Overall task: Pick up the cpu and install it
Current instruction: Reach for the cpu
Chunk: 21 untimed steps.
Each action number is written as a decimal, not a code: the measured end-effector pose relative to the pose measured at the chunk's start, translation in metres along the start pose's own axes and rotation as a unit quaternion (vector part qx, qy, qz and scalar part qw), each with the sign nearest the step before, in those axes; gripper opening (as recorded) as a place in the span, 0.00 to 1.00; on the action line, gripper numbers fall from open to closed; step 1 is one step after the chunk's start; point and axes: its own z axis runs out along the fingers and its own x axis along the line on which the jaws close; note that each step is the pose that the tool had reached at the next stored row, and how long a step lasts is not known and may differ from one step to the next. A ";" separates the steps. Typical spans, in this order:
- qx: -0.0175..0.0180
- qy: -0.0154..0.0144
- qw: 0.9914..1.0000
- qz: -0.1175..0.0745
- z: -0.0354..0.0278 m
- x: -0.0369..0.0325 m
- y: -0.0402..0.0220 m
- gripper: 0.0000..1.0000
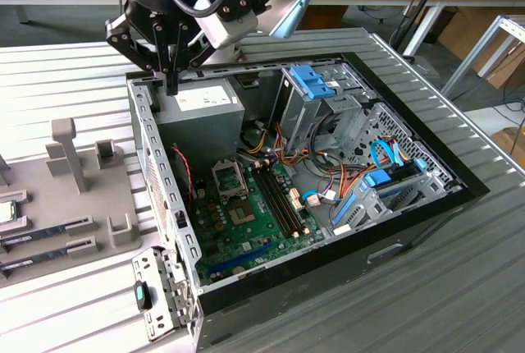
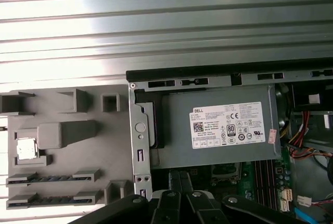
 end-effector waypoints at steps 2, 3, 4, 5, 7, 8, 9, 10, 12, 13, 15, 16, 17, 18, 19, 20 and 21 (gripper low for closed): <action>0.000 0.000 1.000 0.000 0.0000 0.0003 0.0000 0.11; 0.000 0.000 1.000 0.000 0.0001 0.0005 0.0000 0.11; 0.000 0.000 1.000 0.000 0.0001 0.0007 -0.0001 0.11; 0.000 0.000 1.000 0.000 0.0001 0.0009 -0.0001 0.11; 0.000 0.000 1.000 0.000 0.0002 0.0013 -0.0001 0.11; 0.000 0.000 1.000 0.000 0.0002 0.0015 -0.0001 0.11; 0.000 0.000 1.000 0.000 0.0003 0.0018 -0.0002 0.11; 0.000 0.000 1.000 0.000 0.0003 0.0019 -0.0002 0.11; 0.000 0.000 1.000 0.000 0.0004 0.0024 -0.0002 0.11; 0.000 0.000 1.000 0.000 0.0004 0.0026 -0.0002 0.11; 0.000 0.000 1.000 0.000 0.0005 0.0034 -0.0003 0.11; 0.000 0.000 1.000 0.000 0.0005 0.0036 -0.0003 0.11; 0.000 0.000 1.000 0.000 0.0006 0.0040 -0.0003 0.11; 0.000 0.000 1.000 0.000 0.0006 0.0044 -0.0004 0.11; 0.000 0.000 1.000 0.000 0.0006 0.0049 -0.0004 0.11; 0.000 0.000 1.000 0.000 0.0006 0.0052 -0.0004 0.11; 0.000 0.000 1.000 0.000 0.0006 0.0055 -0.0004 0.11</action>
